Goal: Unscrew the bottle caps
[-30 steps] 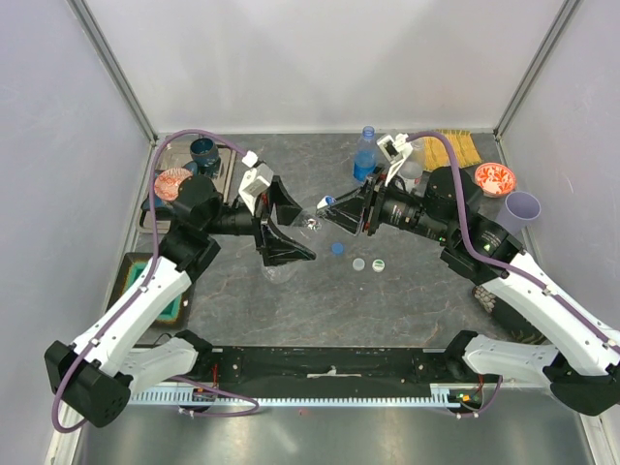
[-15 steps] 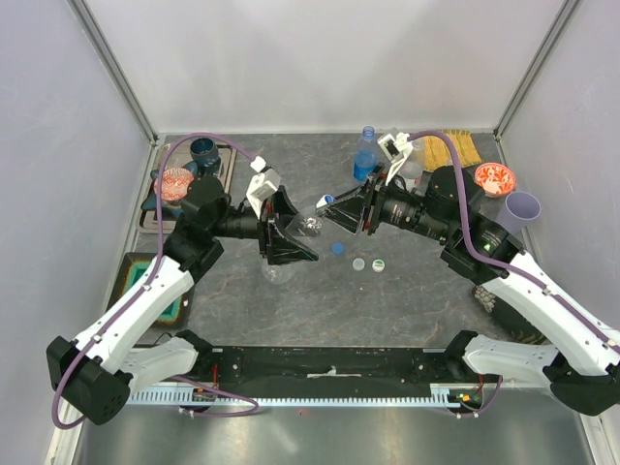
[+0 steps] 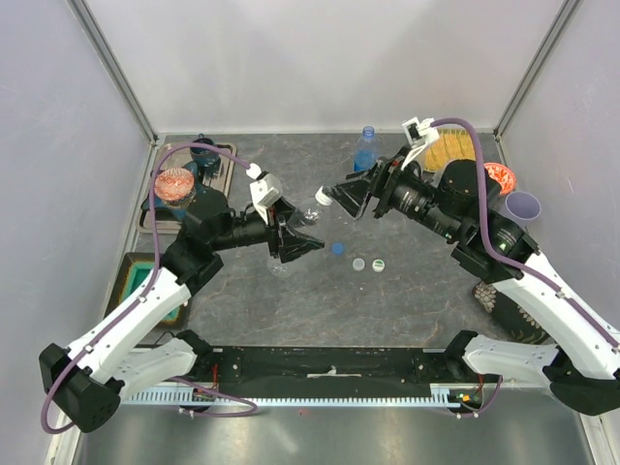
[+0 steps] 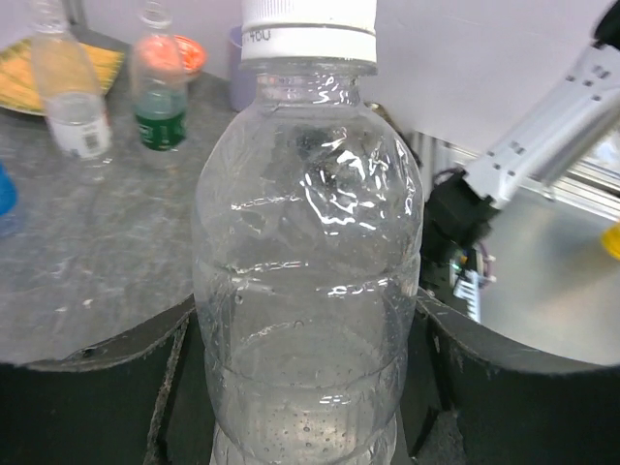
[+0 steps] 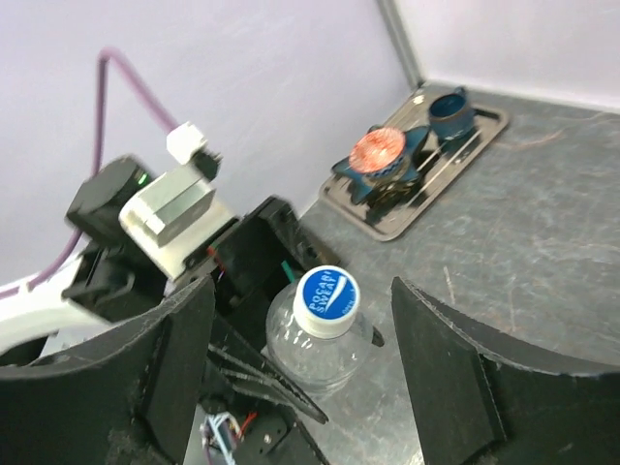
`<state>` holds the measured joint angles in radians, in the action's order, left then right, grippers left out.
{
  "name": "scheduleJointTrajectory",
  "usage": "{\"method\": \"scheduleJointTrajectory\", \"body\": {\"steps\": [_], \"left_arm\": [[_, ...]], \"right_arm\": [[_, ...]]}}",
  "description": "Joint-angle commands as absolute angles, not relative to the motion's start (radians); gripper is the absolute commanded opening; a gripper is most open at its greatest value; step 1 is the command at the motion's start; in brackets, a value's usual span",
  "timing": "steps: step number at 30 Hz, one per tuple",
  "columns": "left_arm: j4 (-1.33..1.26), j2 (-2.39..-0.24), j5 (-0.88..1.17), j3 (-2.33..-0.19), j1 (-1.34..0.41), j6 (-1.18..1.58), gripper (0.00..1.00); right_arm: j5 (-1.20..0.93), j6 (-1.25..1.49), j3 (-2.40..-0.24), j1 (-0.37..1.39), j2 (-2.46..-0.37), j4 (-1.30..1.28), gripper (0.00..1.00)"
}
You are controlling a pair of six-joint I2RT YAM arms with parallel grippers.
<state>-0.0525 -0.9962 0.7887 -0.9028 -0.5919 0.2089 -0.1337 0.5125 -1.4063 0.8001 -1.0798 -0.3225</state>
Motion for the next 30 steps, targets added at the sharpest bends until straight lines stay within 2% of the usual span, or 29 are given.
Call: {"method": "scheduleJointTrajectory", "body": {"steps": [1,5,10,17,30], "left_arm": [[-0.066,-0.950,0.465,-0.893,-0.670,0.068,0.45],[-0.071,-0.945,0.191,-0.890,-0.767,0.002,0.44],[-0.089,-0.962,-0.021,-0.887,-0.870,-0.083,0.43],[-0.109,-0.988,-0.115,-0.884,-0.911,-0.098,0.40],[-0.118,-0.985,-0.115,-0.884,-0.920,-0.106,0.39]], "right_arm": [[0.089,0.586,-1.456,0.796,-1.074,-0.319,0.79],[0.133,0.650,-1.465,0.798,-1.107,-0.325,0.76],[0.126,0.678,-1.482,0.801,-1.157,-0.299,0.73],[0.124,0.680,-1.483,0.819,-1.196,-0.285,0.70],[0.124,0.669,-1.459,0.833,-1.230,-0.284,0.58]]}}
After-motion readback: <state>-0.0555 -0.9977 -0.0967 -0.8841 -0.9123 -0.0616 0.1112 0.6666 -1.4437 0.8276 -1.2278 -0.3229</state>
